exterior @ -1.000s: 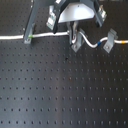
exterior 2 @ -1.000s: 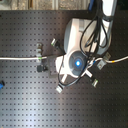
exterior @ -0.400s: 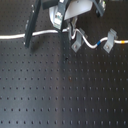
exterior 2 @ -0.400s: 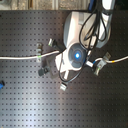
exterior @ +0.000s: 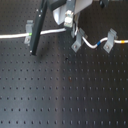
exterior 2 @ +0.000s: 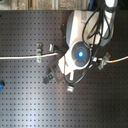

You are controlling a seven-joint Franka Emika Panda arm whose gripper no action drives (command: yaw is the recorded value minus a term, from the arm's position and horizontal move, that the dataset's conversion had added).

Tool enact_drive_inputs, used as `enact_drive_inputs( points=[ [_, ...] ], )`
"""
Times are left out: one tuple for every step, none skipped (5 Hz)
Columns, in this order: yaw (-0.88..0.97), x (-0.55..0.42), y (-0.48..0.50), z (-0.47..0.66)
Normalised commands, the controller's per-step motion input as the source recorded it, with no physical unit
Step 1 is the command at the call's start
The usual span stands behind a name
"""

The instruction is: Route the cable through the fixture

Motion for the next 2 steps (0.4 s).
enact_drive_inputs(
  points=[
    [-0.13, -0.005, -0.004, 0.00],
    [-0.06, -0.304, -0.226, 0.00]
  ],
)
